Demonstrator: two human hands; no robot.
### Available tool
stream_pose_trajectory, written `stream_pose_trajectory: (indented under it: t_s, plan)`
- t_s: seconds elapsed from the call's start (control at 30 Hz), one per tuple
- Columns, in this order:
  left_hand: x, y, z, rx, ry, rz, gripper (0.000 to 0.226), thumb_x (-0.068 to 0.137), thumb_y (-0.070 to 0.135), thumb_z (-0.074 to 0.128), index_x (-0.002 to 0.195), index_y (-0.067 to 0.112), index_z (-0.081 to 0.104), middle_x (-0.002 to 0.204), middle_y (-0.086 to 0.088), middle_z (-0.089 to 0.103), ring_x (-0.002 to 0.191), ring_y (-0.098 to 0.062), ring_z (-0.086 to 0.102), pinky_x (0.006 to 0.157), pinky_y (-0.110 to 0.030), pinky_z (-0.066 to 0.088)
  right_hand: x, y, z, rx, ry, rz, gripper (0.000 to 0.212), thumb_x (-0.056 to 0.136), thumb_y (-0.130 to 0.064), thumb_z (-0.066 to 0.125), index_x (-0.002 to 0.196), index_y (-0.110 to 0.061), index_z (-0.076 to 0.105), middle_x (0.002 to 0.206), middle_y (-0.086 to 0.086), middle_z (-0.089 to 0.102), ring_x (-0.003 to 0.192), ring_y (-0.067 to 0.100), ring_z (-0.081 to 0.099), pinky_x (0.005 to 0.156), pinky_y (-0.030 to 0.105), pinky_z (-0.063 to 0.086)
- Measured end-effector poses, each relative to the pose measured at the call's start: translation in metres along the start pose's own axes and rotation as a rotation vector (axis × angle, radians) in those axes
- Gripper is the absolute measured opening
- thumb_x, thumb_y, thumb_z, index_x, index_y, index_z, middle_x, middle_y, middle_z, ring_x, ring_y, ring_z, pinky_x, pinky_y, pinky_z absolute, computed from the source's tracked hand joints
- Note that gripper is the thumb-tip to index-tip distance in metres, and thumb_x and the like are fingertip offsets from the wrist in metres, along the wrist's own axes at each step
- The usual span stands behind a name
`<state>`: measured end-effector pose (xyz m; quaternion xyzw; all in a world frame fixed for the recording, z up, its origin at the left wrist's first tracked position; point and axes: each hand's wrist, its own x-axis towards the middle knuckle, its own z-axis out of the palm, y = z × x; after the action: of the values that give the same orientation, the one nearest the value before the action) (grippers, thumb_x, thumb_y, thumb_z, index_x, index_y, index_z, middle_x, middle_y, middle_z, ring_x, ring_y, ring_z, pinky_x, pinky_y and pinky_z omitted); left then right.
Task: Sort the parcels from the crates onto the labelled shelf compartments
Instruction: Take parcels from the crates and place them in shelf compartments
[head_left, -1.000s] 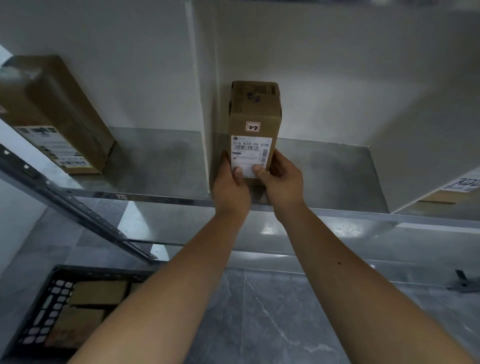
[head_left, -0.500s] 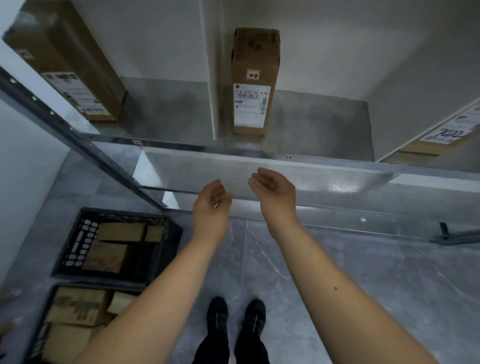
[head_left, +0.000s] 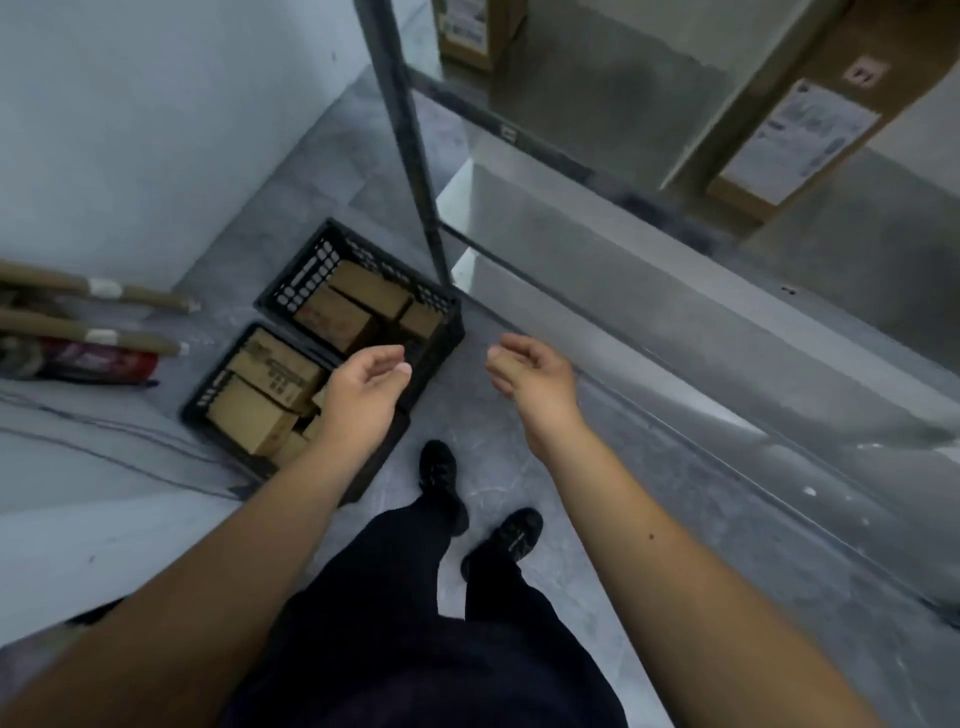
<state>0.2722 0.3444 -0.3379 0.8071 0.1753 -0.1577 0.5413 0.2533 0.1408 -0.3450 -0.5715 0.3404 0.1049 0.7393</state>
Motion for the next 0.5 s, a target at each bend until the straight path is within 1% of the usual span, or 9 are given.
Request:
stream_pose_trajectory:
  t_s: [0.07, 0.1, 0.2, 0.27, 0.33, 0.4, 0.5]
  plan:
    - [0.009, -0.013, -0.019, -0.038, 0.04, -0.045, 0.026, 0.1, 0.018, 0.07, 0.125, 0.015, 0.071, 0.114, 0.003, 0.071, 0.107, -0.013, 0.068, 0.094, -0.031, 0.055, 0.011, 0.002, 0.028, 0.012, -0.055, 0.066, 0.017, 0.096, -0.012, 0.073, 0.112, -0.018, 0.069, 0.106, 0.006, 0.075, 0.104, 0.021, 0.073, 0.101, 0.038, 0.058]
    - [0.014, -0.018, -0.027, -0.052, 0.058, -0.063, 0.025, 0.1, 0.018, 0.07, 0.125, 0.015, 0.072, 0.115, 0.001, 0.072, 0.108, -0.014, 0.069, 0.095, -0.032, 0.055, 0.017, 0.003, 0.042, -0.004, -0.073, 0.099, 0.02, 0.096, -0.012, 0.073, 0.116, -0.015, 0.069, 0.108, 0.009, 0.076, 0.106, 0.023, 0.073, 0.099, 0.038, 0.059]
    - [0.034, -0.031, -0.045, -0.087, 0.102, -0.131, 0.02, 0.1, 0.019, 0.069, 0.12, 0.019, 0.072, 0.112, 0.001, 0.072, 0.104, -0.012, 0.068, 0.091, -0.027, 0.054, 0.038, 0.006, 0.082, -0.076, -0.111, 0.174, 0.027, 0.096, -0.013, 0.074, 0.122, -0.009, 0.068, 0.115, 0.016, 0.074, 0.108, 0.028, 0.073, 0.096, 0.039, 0.061]
    - [0.053, -0.038, -0.055, -0.123, 0.109, -0.186, 0.015, 0.1, 0.021, 0.07, 0.113, 0.027, 0.072, 0.108, 0.003, 0.072, 0.104, -0.014, 0.069, 0.091, -0.029, 0.055, 0.055, 0.006, 0.106, -0.11, -0.141, 0.225, 0.028, 0.097, -0.014, 0.073, 0.123, -0.008, 0.068, 0.116, 0.016, 0.073, 0.106, 0.027, 0.073, 0.096, 0.04, 0.06]
    - [0.073, -0.042, -0.066, -0.133, 0.107, -0.221, 0.012, 0.099, 0.024, 0.071, 0.108, 0.032, 0.071, 0.105, 0.006, 0.071, 0.103, -0.016, 0.069, 0.093, -0.032, 0.056, 0.072, 0.005, 0.129, -0.142, -0.164, 0.279, 0.026, 0.098, -0.016, 0.072, 0.122, -0.007, 0.067, 0.115, 0.014, 0.073, 0.103, 0.026, 0.072, 0.096, 0.041, 0.06]
    - [0.094, -0.04, -0.079, -0.133, 0.099, -0.239, 0.012, 0.099, 0.027, 0.07, 0.11, 0.031, 0.071, 0.107, 0.006, 0.071, 0.102, -0.013, 0.068, 0.096, -0.034, 0.056, 0.09, 0.002, 0.15, -0.184, -0.182, 0.322, 0.019, 0.099, -0.016, 0.071, 0.116, -0.009, 0.068, 0.11, 0.012, 0.073, 0.1, 0.026, 0.071, 0.094, 0.042, 0.059]
    - [0.123, -0.037, -0.099, -0.147, 0.091, -0.275, 0.015, 0.1, 0.029, 0.068, 0.114, 0.03, 0.071, 0.109, 0.009, 0.07, 0.104, -0.01, 0.067, 0.094, -0.032, 0.054, 0.118, -0.003, 0.178, -0.248, -0.197, 0.354, 0.013, 0.1, -0.016, 0.069, 0.111, -0.01, 0.067, 0.106, 0.011, 0.072, 0.097, 0.026, 0.07, 0.09, 0.04, 0.058]
